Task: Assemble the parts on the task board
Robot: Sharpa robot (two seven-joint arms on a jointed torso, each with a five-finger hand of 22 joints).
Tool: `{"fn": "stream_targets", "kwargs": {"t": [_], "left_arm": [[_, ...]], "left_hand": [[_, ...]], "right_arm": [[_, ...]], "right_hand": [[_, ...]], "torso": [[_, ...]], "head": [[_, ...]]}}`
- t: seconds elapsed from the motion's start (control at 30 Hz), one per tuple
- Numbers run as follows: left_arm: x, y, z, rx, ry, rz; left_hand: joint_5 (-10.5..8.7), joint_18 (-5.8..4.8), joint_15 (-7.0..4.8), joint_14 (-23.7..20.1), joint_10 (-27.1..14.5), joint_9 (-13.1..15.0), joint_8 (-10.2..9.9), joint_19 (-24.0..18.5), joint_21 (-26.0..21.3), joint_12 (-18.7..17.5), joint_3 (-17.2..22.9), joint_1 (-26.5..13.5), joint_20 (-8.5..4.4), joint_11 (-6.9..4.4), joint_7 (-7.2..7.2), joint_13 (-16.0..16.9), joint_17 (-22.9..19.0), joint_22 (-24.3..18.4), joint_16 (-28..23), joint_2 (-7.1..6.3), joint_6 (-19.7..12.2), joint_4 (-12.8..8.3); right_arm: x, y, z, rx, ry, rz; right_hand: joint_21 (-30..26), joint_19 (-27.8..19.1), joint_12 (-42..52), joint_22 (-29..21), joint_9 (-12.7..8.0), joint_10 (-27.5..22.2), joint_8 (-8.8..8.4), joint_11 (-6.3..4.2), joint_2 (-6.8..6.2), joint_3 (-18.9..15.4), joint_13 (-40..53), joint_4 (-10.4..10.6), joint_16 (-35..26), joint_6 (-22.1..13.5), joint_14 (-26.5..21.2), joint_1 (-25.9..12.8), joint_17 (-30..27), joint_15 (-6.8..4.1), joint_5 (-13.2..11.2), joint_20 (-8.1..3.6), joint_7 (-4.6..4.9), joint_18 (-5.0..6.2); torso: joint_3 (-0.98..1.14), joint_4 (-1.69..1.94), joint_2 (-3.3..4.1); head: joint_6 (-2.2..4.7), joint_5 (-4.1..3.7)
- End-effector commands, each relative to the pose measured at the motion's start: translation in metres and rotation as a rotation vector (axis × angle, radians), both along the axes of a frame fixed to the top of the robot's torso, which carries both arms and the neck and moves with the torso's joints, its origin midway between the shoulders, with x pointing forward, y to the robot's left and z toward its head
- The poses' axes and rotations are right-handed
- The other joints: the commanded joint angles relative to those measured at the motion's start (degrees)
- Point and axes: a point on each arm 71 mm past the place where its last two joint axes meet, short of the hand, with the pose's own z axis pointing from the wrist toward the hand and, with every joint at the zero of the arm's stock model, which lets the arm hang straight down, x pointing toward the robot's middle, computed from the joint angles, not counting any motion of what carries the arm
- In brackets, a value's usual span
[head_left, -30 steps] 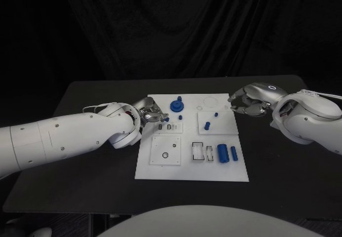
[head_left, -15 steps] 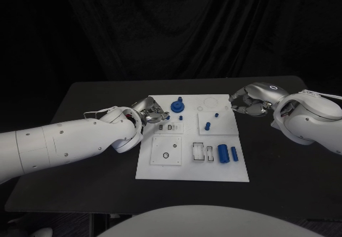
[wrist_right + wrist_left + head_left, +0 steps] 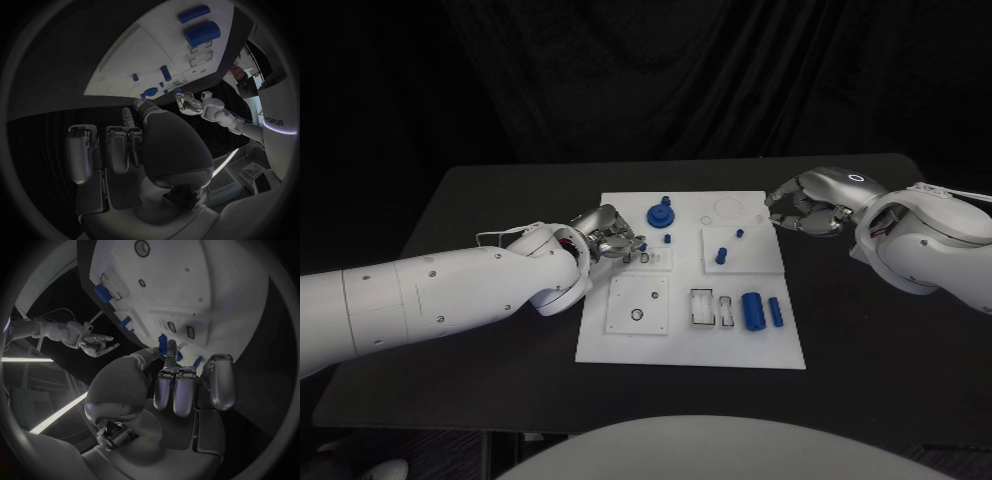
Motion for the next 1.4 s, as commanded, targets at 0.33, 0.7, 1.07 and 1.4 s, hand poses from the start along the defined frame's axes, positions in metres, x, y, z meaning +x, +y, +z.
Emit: {"fn": "stream_targets", "kwargs": {"t": [0.33,0.7,1.07,1.4], "left_arm": [[-0.003,-0.003,-0.006,0.014,0.028,-0.02],[-0.002,-0.003,-0.01,0.021,0.038,-0.017],[-0.002,-0.003,-0.013,0.025,0.044,-0.018],[-0.002,-0.004,-0.016,0.034,0.061,-0.028]], "left_hand": [[-0.15,-0.17,-0.3,6.06,5.67,0.11,0.25,0.09,0.15,-0.25,0.48,0.11,-0.1,0.13,-0.39,15.07,15.09,10.66,0.15,0.55,0.1,-0.14],[-0.16,-0.17,-0.31,6.06,5.67,0.13,0.27,0.1,0.15,-0.25,0.57,0.11,-0.11,0.1,-0.41,15.07,15.09,10.67,0.15,0.63,0.1,-0.07],[-0.15,-0.17,-0.32,6.06,5.67,0.14,0.28,0.09,0.13,-0.25,0.6,0.12,-0.11,0.1,-0.42,15.07,15.09,10.66,0.15,0.65,0.09,-0.05],[-0.14,-0.15,-0.33,6.06,5.67,0.17,0.28,0.07,0.09,-0.25,0.7,0.15,-0.12,0.08,-0.43,15.07,15.09,10.64,0.15,0.72,0.07,-0.01]], "right_arm": [[-0.001,0.0,0.0,0.005,-0.007,-0.013],[-0.001,0.0,0.0,0.004,-0.005,-0.013],[-0.001,-0.002,0.0,0.003,-0.003,-0.015],[-0.001,-0.002,0.0,0.002,-0.002,-0.015]], "right_hand": [[-0.27,4.76,-0.24,14.33,-0.05,4.85,-0.36,0.38,0.13,0.36,13.26,-0.01,-0.33,0.41,5.33,-0.24,12.1,0.36,0.24,0.3,-0.15,-0.35],[-0.27,4.76,-0.24,14.33,-0.05,4.85,-0.36,0.38,0.13,0.36,13.26,-0.01,-0.33,0.41,5.33,-0.24,12.1,0.36,0.24,0.3,-0.15,-0.35],[-0.27,4.76,-0.24,14.33,-0.05,4.85,-0.36,0.38,0.13,0.36,13.26,-0.01,-0.33,0.41,5.33,-0.24,12.1,0.36,0.24,0.3,-0.15,-0.35],[-0.27,4.76,-0.24,14.33,-0.05,4.85,-0.36,0.38,0.13,0.36,13.26,-0.01,-0.33,0.41,5.33,-0.24,12.1,0.36,0.24,0.3,-0.15,-0.35]], "torso": [[-0.05,-0.01,0.1],[-0.03,-0.04,0.02],[-0.1,-0.03,0.08],[-0.11,0.0,0.11]], "head": [[0.0,0.1],[0.0,-0.07],[0.0,0.01],[0.0,-0.09]]}}
